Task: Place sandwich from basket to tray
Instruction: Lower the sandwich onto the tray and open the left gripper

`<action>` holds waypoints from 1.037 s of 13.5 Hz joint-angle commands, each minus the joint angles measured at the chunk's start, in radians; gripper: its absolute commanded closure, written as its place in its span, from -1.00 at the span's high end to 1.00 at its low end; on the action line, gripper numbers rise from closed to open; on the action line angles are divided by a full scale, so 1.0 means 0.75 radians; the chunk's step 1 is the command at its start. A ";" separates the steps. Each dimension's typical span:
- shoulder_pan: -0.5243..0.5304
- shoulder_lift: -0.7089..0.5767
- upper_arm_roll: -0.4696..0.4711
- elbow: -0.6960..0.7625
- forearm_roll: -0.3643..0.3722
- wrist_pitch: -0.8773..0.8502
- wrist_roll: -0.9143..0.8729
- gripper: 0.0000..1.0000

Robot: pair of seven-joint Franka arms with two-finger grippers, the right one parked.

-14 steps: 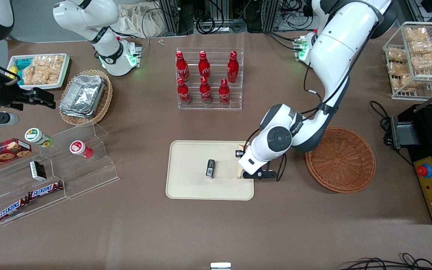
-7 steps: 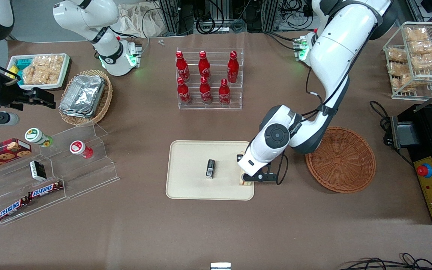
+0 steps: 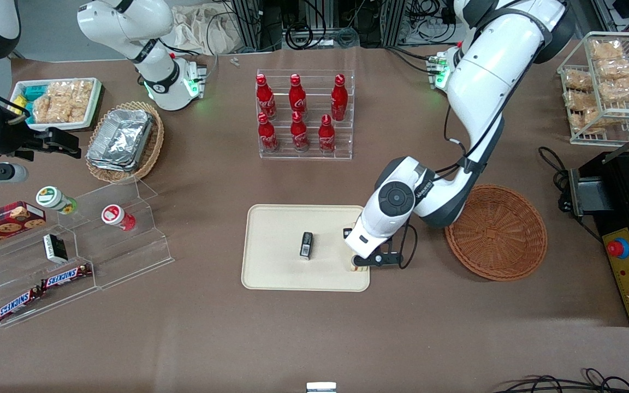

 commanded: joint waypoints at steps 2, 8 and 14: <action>-0.006 0.026 0.007 0.033 0.027 -0.006 -0.045 0.99; -0.002 -0.025 0.001 0.035 -0.001 -0.114 -0.048 0.99; 0.015 -0.221 0.003 0.041 -0.069 -0.471 0.085 0.99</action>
